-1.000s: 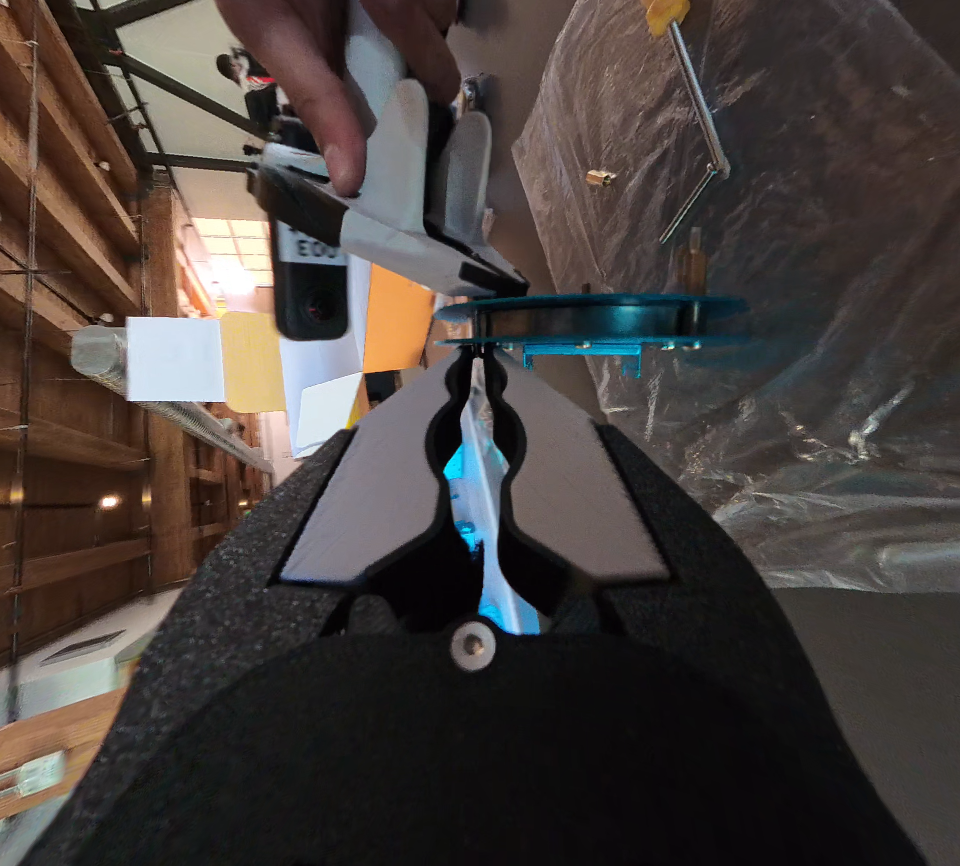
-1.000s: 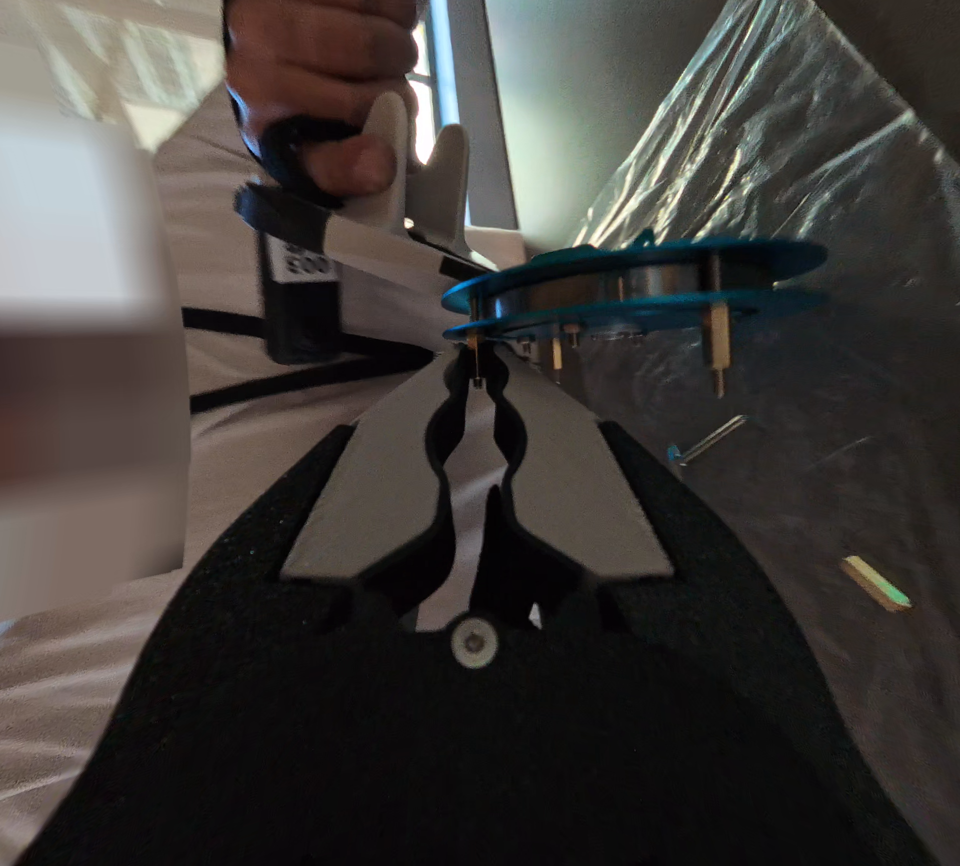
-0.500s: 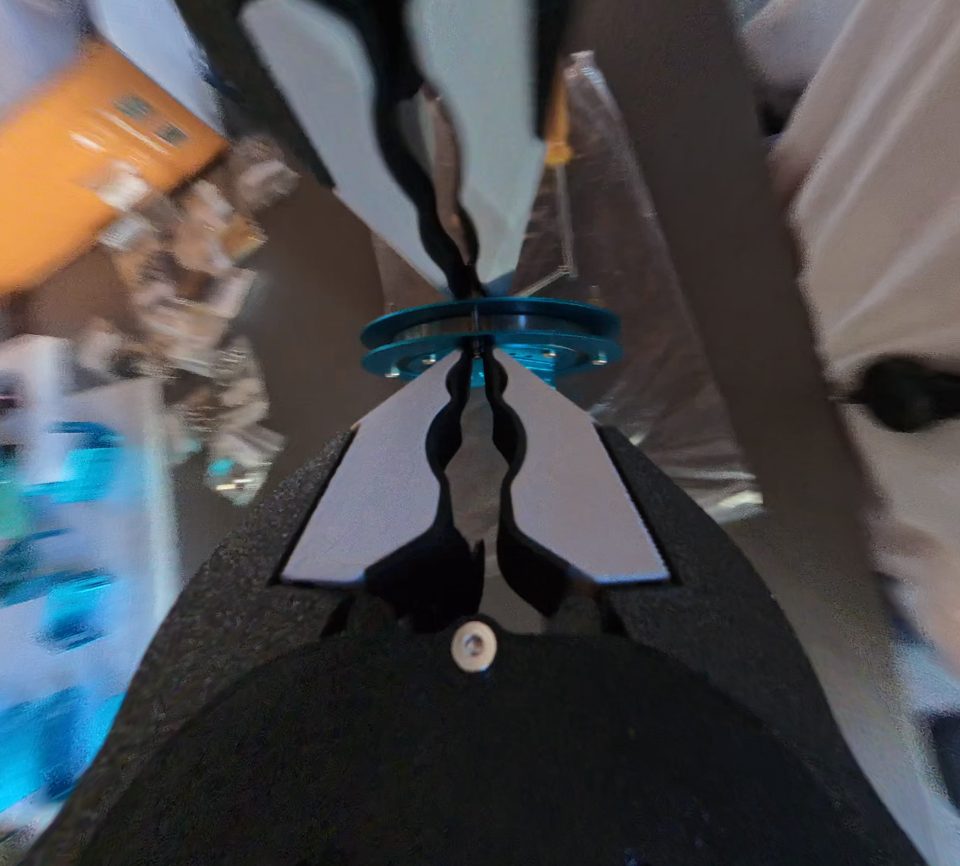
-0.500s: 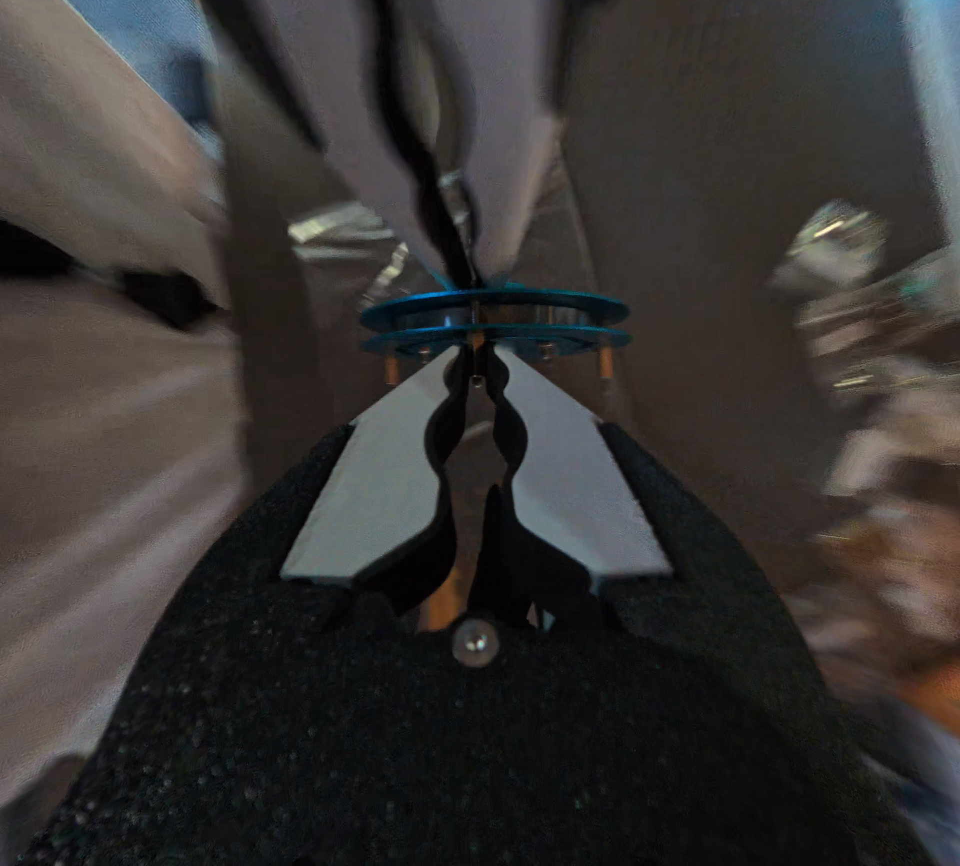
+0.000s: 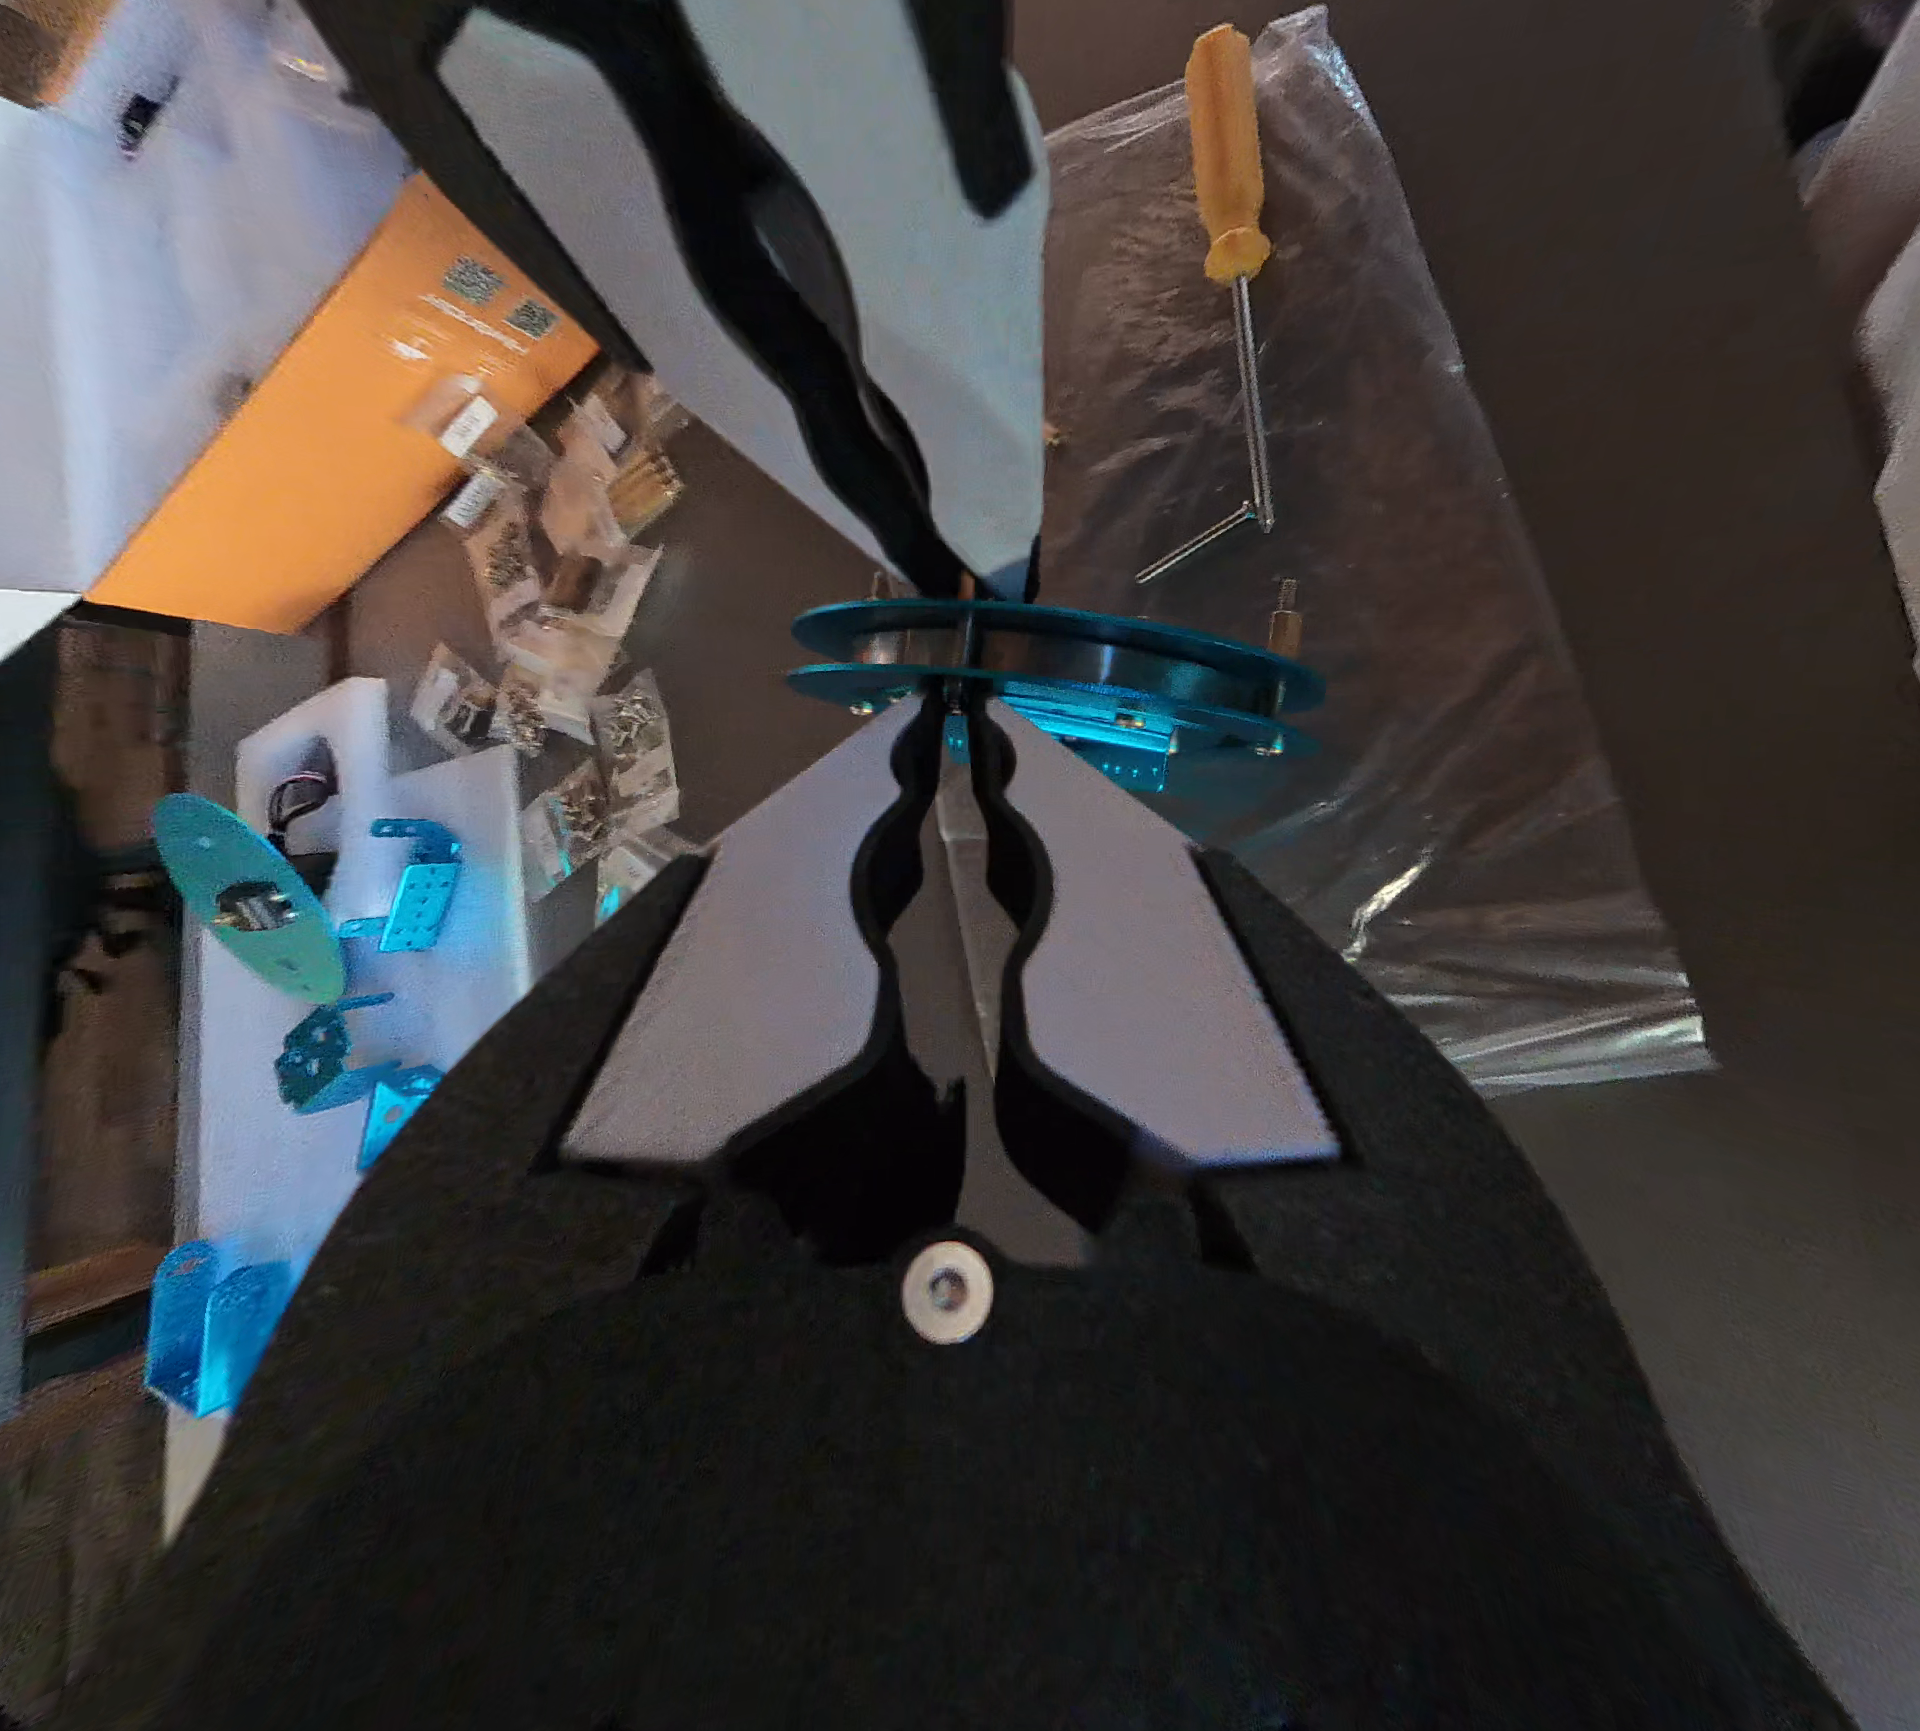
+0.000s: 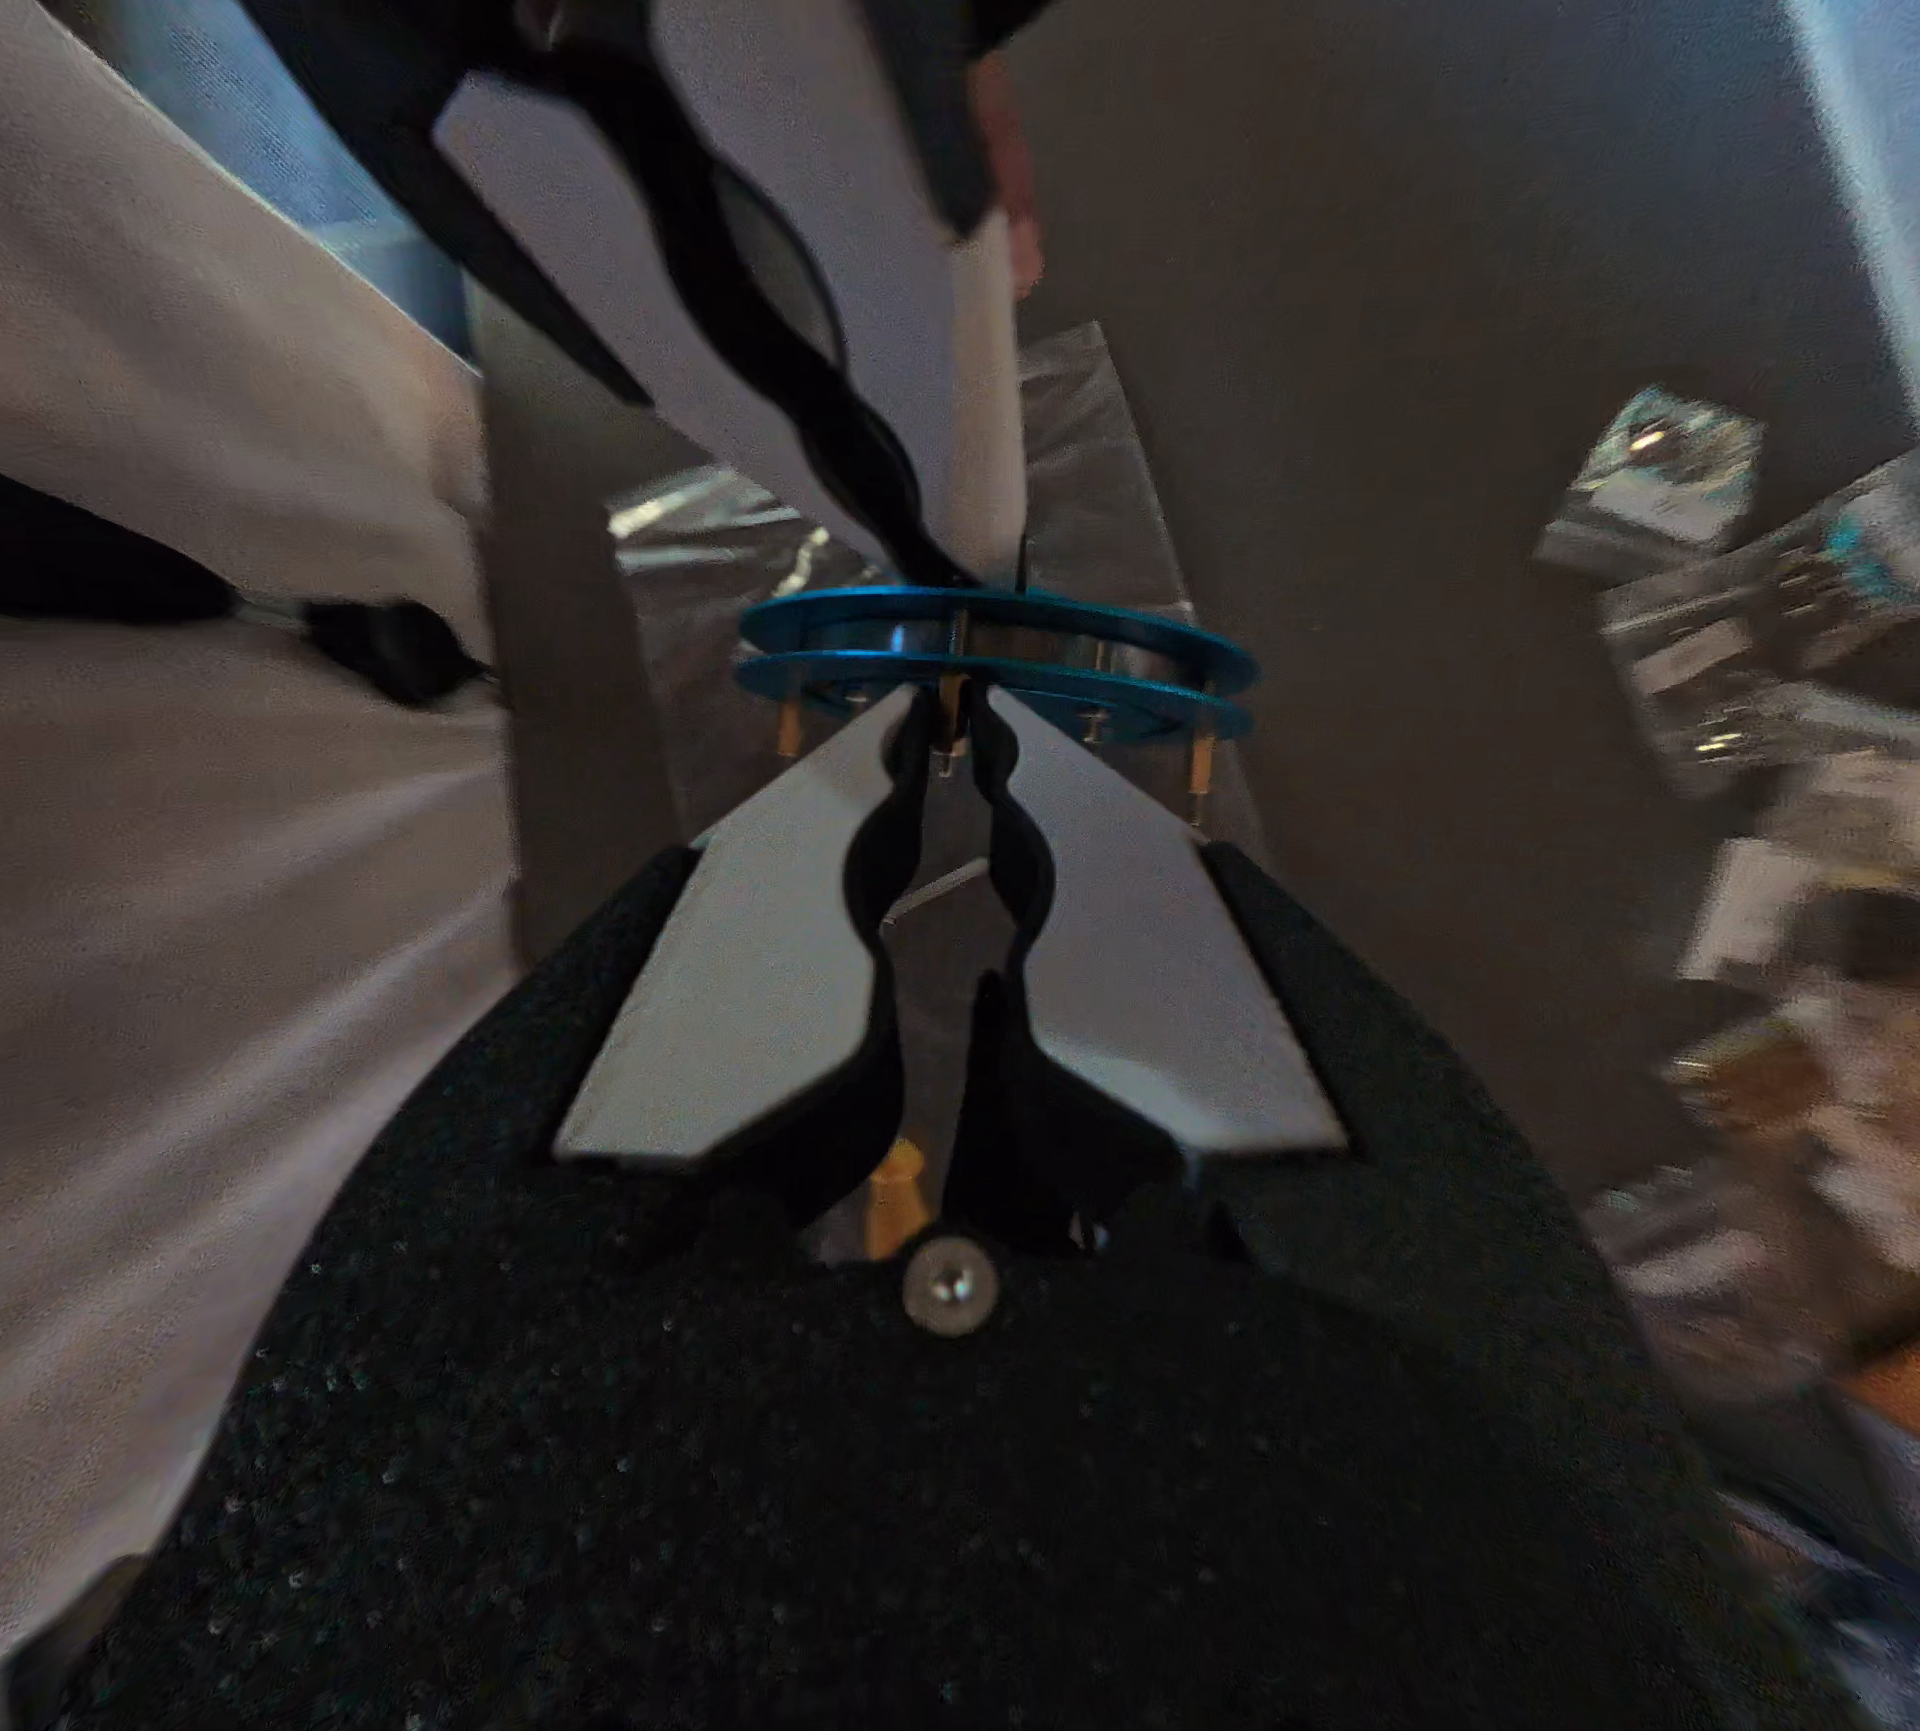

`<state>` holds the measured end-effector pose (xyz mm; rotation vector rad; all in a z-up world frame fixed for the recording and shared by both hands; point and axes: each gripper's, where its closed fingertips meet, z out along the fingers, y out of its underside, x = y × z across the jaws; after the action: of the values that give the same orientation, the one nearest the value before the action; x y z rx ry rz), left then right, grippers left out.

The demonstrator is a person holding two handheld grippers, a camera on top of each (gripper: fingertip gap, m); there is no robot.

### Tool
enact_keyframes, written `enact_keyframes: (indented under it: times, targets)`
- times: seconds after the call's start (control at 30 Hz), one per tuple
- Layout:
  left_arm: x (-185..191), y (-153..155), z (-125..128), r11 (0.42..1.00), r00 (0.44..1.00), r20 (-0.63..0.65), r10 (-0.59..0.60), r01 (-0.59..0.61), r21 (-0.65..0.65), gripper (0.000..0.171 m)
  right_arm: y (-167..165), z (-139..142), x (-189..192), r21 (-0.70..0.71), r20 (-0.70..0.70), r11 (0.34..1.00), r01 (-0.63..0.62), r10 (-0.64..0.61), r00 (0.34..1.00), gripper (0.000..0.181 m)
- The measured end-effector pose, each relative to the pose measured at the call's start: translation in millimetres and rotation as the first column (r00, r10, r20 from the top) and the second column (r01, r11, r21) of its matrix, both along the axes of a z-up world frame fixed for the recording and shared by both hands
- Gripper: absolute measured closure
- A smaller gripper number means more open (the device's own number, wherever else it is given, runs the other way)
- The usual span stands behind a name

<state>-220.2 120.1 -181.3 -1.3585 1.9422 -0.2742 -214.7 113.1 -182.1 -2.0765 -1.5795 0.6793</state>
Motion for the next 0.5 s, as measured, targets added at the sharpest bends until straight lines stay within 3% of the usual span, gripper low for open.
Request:
enact_keyframes:
  times: [0.07,0.1,0.17,0.2,0.27,0.3,0.33,0.37,0.4,0.43,0.5]
  targets:
    - [0,1,0,1.0,1.0,-0.018,-0.007,0.008,0.016,0.168,2,0,1,0.076,0.05,0.997,-0.019,0.015,0.999,0.176]
    - [0,0,0,0.999,1.0,-0.021,-0.011,0.012,0.033,0.168,1,-1,1,0.031,0.045,0.999,-0.012,0.01,0.999,0.177]
    - [2,0,1,0.984,0.999,-0.014,-0.043,0.045,0.174,0.169,-3,0,1,-0.233,-0.018,0.971,0.047,-0.052,0.998,0.178]
    - [4,0,2,0.941,0.997,-0.02,-0.075,0.077,0.329,0.169,-7,1,1,-0.449,-0.071,0.891,0.072,-0.116,0.991,0.178]
    - [8,-1,4,0.773,0.992,-0.037,-0.124,0.12,0.622,0.169,-14,5,2,-0.813,-0.164,0.582,0.007,-0.241,0.956,0.177]
    - [9,-1,5,0.695,0.99,-0.037,-0.134,0.12,0.709,0.169,-16,7,2,-0.9,-0.202,0.431,-0.058,-0.297,0.933,0.178]
    - [9,1,6,0.661,0.991,-0.032,-0.13,0.111,0.743,0.169,-15,8,2,-0.941,-0.225,0.32,-0.109,-0.352,0.908,0.178]
    - [9,1,6,0.675,0.992,-0.025,-0.123,0.102,0.73,0.169,-15,9,1,-0.954,-0.235,0.268,-0.136,-0.381,0.894,0.178]
    - [8,0,5,0.728,0.993,-0.014,-0.12,0.097,0.679,0.168,-17,8,1,-0.939,-0.252,0.315,-0.137,-0.36,0.898,0.177]
    - [8,-2,4,0.797,0.994,0.001,-0.11,0.088,0.597,0.168,-18,7,0,-0.887,-0.272,0.448,-0.113,-0.308,0.912,0.177]
    - [6,-3,2,0.933,0.997,0.021,-0.068,0.056,0.355,0.168,-14,4,1,-0.642,-0.255,0.766,-0.033,-0.172,0.951,0.175]
